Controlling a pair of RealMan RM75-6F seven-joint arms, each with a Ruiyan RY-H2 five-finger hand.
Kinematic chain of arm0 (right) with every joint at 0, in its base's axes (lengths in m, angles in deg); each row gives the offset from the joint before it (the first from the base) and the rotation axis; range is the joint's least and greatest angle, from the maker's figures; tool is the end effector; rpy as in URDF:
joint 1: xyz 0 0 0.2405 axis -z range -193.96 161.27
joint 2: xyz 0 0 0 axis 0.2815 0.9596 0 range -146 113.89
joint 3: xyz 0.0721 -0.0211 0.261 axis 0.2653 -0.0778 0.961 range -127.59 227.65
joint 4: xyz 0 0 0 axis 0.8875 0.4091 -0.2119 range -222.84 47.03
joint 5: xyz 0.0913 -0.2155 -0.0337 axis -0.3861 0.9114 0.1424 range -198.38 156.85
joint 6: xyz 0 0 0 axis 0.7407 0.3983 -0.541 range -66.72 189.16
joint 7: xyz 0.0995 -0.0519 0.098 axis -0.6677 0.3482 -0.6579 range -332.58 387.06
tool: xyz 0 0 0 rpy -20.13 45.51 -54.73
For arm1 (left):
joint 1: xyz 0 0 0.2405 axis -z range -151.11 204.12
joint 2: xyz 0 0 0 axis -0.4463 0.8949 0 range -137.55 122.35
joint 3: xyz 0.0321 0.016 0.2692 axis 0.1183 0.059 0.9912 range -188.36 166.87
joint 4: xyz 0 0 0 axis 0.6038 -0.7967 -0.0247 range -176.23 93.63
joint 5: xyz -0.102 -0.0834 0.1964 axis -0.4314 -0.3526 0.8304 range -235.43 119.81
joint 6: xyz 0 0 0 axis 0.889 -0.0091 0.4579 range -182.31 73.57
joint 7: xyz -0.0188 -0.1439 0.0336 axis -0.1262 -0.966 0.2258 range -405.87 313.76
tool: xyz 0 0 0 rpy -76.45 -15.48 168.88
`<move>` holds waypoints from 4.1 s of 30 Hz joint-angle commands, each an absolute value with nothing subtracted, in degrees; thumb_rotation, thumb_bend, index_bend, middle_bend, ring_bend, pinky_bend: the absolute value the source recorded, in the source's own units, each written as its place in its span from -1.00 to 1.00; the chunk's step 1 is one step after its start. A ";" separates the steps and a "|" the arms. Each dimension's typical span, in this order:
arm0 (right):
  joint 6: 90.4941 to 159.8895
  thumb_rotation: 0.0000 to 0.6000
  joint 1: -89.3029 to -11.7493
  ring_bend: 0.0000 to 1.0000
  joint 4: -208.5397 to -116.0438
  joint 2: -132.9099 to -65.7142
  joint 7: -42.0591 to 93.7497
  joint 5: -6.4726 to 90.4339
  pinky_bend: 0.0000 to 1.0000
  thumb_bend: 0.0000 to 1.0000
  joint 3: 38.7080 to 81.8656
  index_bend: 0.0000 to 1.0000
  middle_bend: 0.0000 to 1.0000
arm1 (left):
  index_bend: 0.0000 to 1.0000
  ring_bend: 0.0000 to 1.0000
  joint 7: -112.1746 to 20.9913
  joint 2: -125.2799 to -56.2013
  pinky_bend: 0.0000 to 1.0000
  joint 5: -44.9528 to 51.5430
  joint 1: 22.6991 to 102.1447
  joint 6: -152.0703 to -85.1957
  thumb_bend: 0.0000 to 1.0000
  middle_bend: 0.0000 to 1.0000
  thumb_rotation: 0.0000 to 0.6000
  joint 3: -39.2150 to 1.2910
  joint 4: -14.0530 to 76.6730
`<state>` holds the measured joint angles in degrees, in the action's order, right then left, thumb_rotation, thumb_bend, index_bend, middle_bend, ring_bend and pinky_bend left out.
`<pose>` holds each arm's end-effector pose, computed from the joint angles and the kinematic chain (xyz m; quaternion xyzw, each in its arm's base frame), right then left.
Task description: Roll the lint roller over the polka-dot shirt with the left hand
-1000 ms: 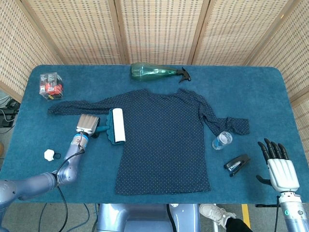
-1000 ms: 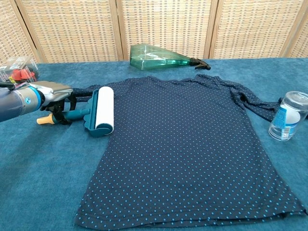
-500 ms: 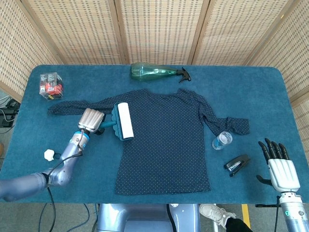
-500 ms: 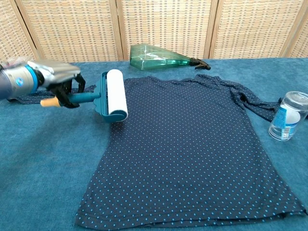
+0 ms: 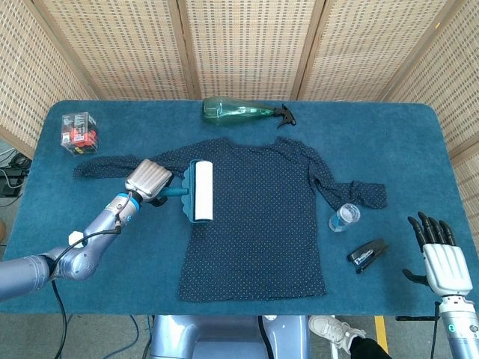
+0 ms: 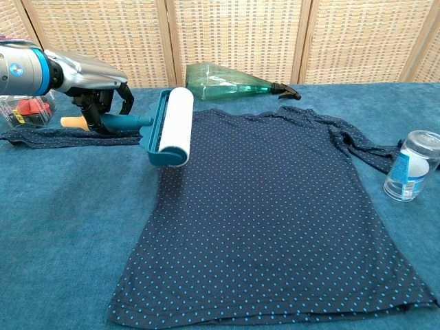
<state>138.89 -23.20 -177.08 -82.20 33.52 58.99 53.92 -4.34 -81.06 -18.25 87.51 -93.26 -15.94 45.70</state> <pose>-0.3578 -0.2052 0.1269 0.6109 -0.3969 0.3121 0.6098 -0.1359 0.4326 0.0162 -0.8378 -0.2551 -0.1762 0.4494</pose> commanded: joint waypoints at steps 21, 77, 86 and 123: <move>137.24 1.00 -23.69 -1.00 -176.08 -82.45 32.73 57.95 -1.00 -0.89 53.89 -1.00 -1.00 | 0.75 0.59 11.97 -86.65 0.34 -45.99 104.63 -96.60 -0.23 0.84 1.00 -3.97 44.78; 133.23 1.00 -25.45 -1.00 -174.74 -83.42 29.81 59.53 -1.00 -0.89 51.88 -1.00 -1.00 | 0.75 0.59 35.39 -104.17 0.36 -77.71 117.92 -102.29 -0.20 0.84 1.00 -9.48 32.60; 134.10 1.00 -25.35 -1.00 -175.50 -83.66 31.23 60.74 -1.00 -0.89 51.37 -1.00 -1.00 | 0.75 0.59 32.21 -98.34 0.36 -73.63 111.06 -101.70 -0.19 0.84 1.00 -5.96 35.74; 133.47 1.00 -25.54 -1.00 -175.13 -82.38 27.87 59.83 -1.00 -0.88 51.87 -1.00 -1.00 | 0.74 0.59 43.81 -109.31 0.36 -83.23 118.82 -105.05 -0.16 0.84 1.00 -17.84 26.17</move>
<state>133.51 -25.51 -175.17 -82.36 27.90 59.85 51.87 42.15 -107.89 -81.93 117.72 -104.84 -16.38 27.79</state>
